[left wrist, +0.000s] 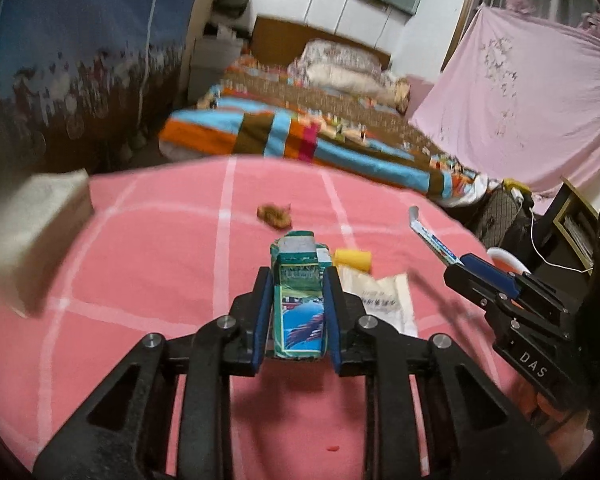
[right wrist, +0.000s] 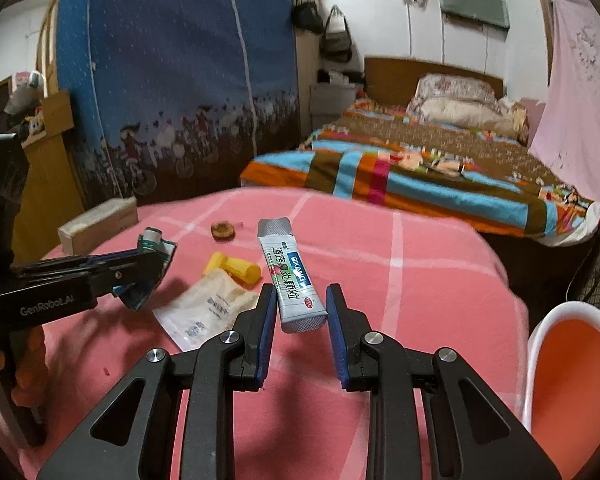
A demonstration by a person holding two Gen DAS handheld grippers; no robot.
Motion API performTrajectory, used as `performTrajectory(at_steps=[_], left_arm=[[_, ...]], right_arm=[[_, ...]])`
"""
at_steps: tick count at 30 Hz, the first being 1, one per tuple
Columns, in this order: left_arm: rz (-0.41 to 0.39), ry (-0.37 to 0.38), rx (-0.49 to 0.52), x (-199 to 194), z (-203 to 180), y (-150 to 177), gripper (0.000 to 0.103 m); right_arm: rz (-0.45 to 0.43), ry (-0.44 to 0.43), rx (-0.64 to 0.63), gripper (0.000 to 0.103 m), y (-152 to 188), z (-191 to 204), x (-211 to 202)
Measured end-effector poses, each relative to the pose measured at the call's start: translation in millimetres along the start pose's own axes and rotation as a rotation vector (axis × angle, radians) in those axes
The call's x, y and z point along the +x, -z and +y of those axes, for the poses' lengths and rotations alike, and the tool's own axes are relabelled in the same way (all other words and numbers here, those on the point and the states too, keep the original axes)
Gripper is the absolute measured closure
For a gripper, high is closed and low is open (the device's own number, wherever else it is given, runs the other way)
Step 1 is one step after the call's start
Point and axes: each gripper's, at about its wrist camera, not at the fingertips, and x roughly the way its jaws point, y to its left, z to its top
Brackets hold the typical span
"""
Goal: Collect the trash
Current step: 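Grasp the green box with the left tool while the right tool grasps the toothpaste tube, then carry both items over the orange bucket and open both tools to drop them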
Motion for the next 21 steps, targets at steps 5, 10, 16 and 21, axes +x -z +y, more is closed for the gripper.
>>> performTrajectory(at_steps=[5, 10, 16, 21], left_arm=[[-0.136, 0.005, 0.063, -23.0, -18.1, -3.2, 0.098], [-0.248, 0.037, 0.102, -41.1, -40.8, -9.2, 0.098], [-0.35, 0.073, 0.179, -55.3, -74.3, -10.8, 0.098], [-0.411, 0.114, 0.255, -60.0, -107.2, -9.4, 0.098]], right_arm=[[-0.151, 0.029, 0.005, 0.08, 0.9, -1.0, -28.6], [-0.322, 0.062, 0.037, 0.08, 4.3, -5.4, -61.9], [-0.463, 0.084, 0.099, 0.08, 8.7, -24.2, -93.8], [-0.538, 0.175, 0.106, 0.08, 15.1, -41.7, -120.7]])
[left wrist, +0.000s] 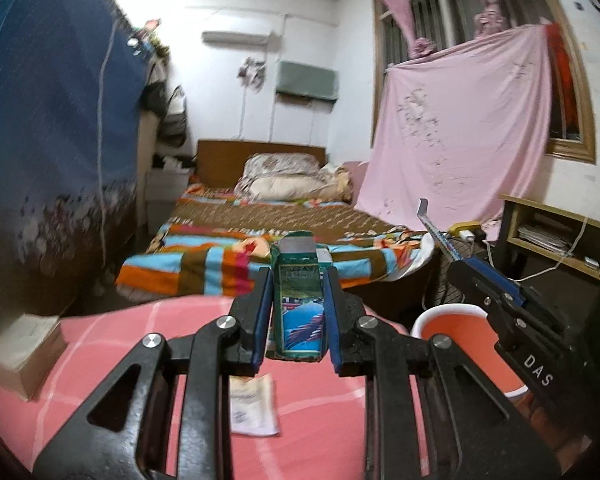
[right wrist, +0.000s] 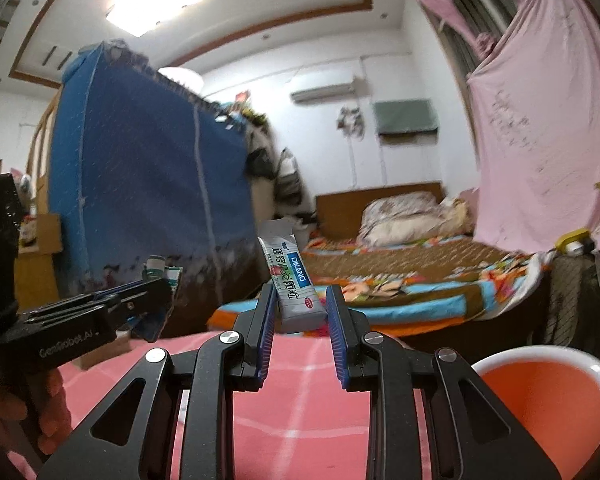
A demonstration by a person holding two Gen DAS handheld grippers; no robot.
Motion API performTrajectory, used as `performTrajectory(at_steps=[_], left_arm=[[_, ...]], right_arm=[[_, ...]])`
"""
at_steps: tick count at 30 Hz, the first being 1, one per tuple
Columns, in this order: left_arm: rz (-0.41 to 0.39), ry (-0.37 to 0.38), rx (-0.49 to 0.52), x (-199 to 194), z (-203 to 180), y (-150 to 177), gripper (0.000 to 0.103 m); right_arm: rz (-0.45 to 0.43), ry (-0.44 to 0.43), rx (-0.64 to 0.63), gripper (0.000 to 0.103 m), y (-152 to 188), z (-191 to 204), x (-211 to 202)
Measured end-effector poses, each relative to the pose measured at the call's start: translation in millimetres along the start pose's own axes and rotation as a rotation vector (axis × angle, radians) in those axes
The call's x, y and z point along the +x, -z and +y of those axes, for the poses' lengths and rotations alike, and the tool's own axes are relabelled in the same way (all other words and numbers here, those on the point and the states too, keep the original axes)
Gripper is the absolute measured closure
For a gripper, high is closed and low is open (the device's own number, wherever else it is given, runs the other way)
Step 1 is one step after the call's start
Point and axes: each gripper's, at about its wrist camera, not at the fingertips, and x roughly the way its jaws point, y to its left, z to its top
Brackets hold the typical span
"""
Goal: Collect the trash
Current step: 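Carry both items over the orange bucket and open both tools to drop them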
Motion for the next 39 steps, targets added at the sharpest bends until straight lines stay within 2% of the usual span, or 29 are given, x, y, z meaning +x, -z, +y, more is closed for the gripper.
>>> performTrajectory(at_steps=[7, 14, 20, 24, 29, 39], left_arm=[[-0.032, 0.089, 0.059, 7.9, -47.1, -4.2, 0.098], [-0.02, 0.186, 0.105, 20.6, -95.4, -0.1, 0.098], [0.011, 0.249, 0.118, 32.9, -121.6, 4.2, 0.098], [0.059, 0.293, 0.118, 43.8, -133.7, 9.4, 0.098], [0.156, 0.335, 0.098, 65.9, -150.4, 17.3, 0.098], [0.312, 0.373, 0.053, 97.6, -170.6, 31.8, 0.097]], right_arm=[[-0.034, 0.133, 0.027, 0.08, -4.8, -42.9, -23.7], [-0.034, 0.236, 0.068, 0.08, -4.4, -80.4, -38.3], [-0.007, 0.298, 0.108, 0.08, 1.6, -103.6, -47.9], [0.036, 0.342, 0.127, 0.08, 6.2, -115.3, -48.6], [0.092, 0.384, 0.184, 0.08, 12.4, -136.7, -48.4], [0.159, 0.423, 0.219, 0.079, 19.1, -151.8, -48.2]])
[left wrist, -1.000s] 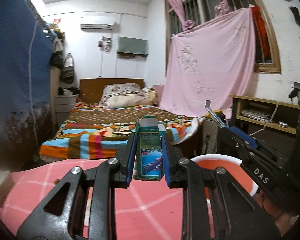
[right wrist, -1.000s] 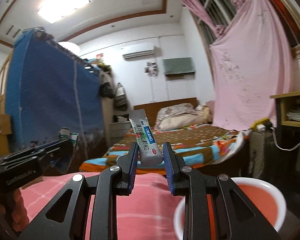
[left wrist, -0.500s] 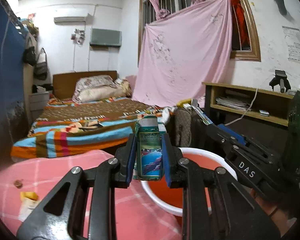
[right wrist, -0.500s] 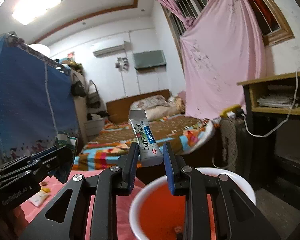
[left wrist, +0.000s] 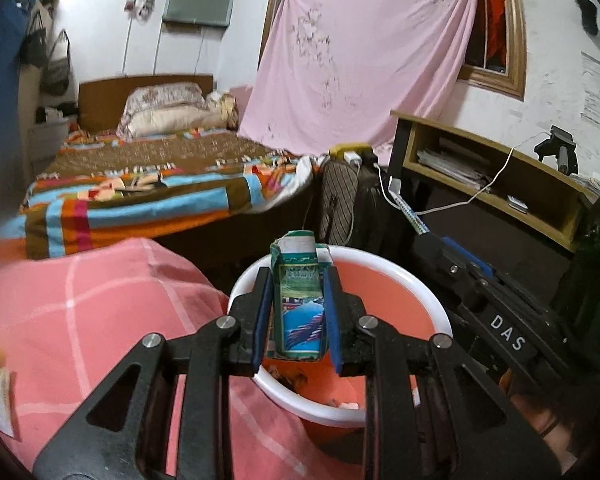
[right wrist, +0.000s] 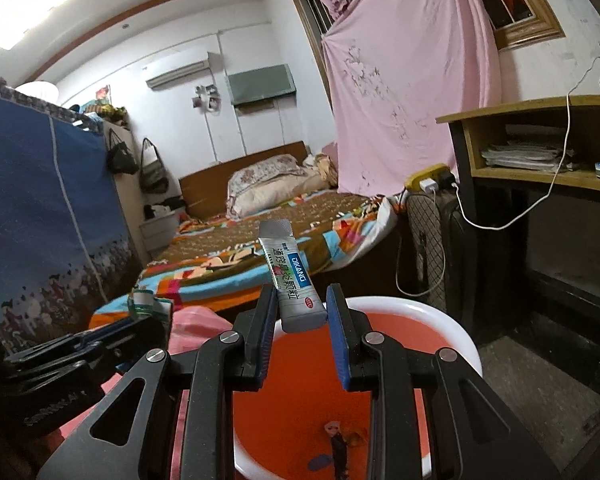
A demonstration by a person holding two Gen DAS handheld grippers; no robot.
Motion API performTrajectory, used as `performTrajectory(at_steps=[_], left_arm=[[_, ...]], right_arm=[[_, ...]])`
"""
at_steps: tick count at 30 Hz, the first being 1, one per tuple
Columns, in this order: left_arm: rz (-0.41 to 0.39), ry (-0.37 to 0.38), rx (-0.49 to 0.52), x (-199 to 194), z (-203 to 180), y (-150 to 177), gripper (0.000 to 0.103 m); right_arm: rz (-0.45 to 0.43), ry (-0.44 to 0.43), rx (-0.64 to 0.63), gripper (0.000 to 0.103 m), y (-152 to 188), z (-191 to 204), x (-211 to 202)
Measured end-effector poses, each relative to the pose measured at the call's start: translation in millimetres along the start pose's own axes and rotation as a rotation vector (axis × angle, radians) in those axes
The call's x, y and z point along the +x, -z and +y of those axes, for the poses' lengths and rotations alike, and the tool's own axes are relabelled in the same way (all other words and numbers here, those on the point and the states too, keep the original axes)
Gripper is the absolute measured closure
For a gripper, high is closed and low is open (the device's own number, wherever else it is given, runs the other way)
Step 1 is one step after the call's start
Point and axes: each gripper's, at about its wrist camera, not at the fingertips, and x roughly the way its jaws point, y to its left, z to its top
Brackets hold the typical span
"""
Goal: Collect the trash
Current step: 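Carry both items over the orange bucket and open both tools to drop them, then bring both tools back over the remaining trash on the bedspread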
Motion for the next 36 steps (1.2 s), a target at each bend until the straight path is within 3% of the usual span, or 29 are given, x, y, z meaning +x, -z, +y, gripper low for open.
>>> performTrajectory(at_steps=[7, 16, 30, 36], left_arm=[[0.111, 0.039, -0.078, 22.2, 5.9, 5.8, 0.097], [0.184, 0.062, -0.16, 35.8, 12.5, 12.3, 0.093], [0.154, 0.037, -0.184, 26.5, 21.9, 11.4, 0.085], [0.068, -0.04, -0.172, 2.9, 30.6, 5.7, 0.078]], right_arm=[[0.044, 0.013, 0.012, 0.079, 2.9, -4.3, 5.6], [0.075, 0.021, 0.015, 0.079, 4.7, -2.8, 9.7], [0.077, 0.022, 0.014, 0.078, 3.5, -3.3, 11.1], [0.045, 0.005, 0.001, 0.067, 3.4, 5.7, 7.2]])
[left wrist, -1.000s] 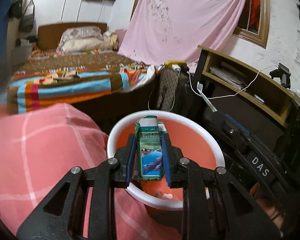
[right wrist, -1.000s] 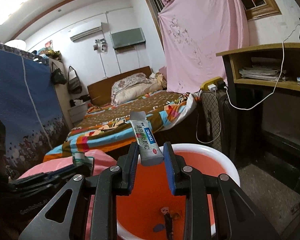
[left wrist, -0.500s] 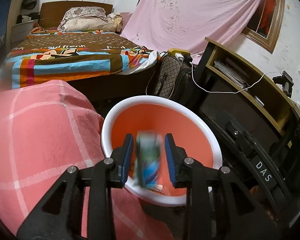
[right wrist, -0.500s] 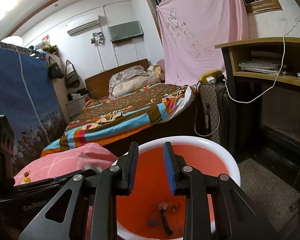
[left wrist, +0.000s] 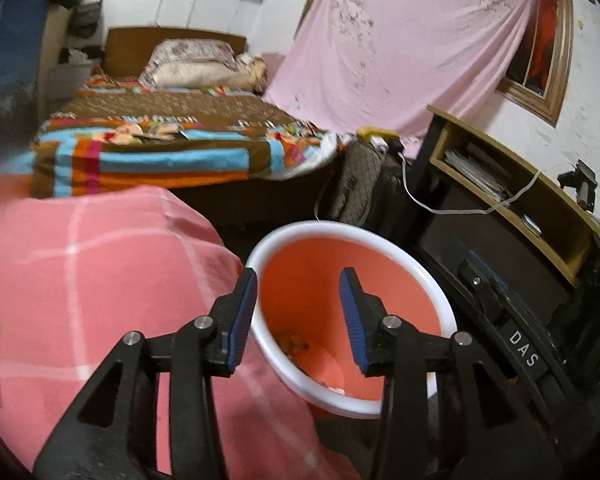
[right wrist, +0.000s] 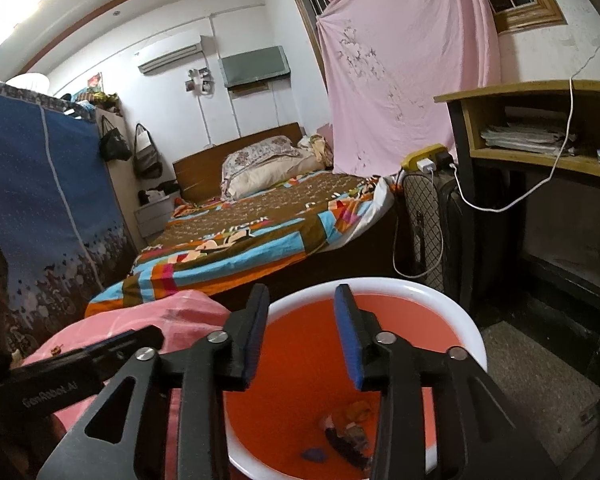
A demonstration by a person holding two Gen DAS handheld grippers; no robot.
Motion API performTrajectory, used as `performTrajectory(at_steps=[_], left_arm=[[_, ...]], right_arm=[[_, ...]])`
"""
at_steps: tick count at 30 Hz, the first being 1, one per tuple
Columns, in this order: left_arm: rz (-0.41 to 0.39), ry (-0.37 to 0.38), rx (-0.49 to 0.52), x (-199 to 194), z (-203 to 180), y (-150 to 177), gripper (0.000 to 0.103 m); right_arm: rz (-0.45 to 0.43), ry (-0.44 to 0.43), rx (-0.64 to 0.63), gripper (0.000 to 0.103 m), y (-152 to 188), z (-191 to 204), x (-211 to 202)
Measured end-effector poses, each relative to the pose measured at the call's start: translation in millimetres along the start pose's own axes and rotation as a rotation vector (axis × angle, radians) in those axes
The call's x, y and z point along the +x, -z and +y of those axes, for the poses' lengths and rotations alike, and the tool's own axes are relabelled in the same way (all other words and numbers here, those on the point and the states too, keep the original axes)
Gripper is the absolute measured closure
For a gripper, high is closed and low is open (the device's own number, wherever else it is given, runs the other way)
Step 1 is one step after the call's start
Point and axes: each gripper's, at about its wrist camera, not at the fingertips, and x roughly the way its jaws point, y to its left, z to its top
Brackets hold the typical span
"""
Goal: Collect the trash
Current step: 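Bring both tools back over the remaining trash on the bedspread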
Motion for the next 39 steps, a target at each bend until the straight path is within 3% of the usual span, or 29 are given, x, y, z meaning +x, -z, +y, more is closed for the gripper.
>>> performTrajectory(at_steps=[9, 11, 12, 13, 16, 18, 19, 20, 32, 39], left_arm=[[-0.142, -0.148, -0.043, -49.0, 35.6, -1.7, 0.056], [-0.175, -0.186, -0.066, -62.6, 48.0, -1.2, 0.051], [-0.189, -0.204, -0.071, -68.0, 51.8, -0.3, 0.048], [-0.202, -0.222, -0.074, -73.2, 55.7, 0.4, 0.046], [-0.262, -0.283, -0.083, -92.9, 68.7, 2.2, 0.031], [-0.311, -0.321, -0.092, -107.1, 77.7, 5.2, 0.013], [-0.332, -0.341, -0.096, -113.0, 81.5, 6.8, 0.014], [-0.361, -0.364, -0.1, -121.0, 86.0, 9.5, 0.014], [-0.48, -0.514, -0.068, -179.0, 123.2, 29.3, 0.014], [-0.509, -0.558, -0.078, -204.4, 147.2, 35.2, 0.014]], right_arm=[[-0.081, -0.058, -0.053, 0.051, -5.0, 32.6, -9.9], [-0.099, -0.079, -0.064, 0.038, -5.5, 41.2, -11.6], [-0.109, -0.088, -0.065, 0.025, -5.8, 44.5, -12.7], [-0.128, -0.105, -0.067, 0.021, -5.7, 50.0, -15.2], [-0.158, -0.138, -0.082, 0.017, -6.3, 61.6, -19.1], [-0.188, -0.157, -0.096, 0.01, -6.2, 71.2, -22.4], [-0.2, -0.165, -0.099, 0.002, -6.2, 75.0, -23.6], [-0.215, -0.178, -0.101, 0.0, -5.7, 79.3, -25.4], [-0.318, -0.322, -0.161, 0.0, 2.4, 127.2, -44.5], [-0.309, -0.38, -0.196, 0.0, 7.0, 153.7, -41.7]])
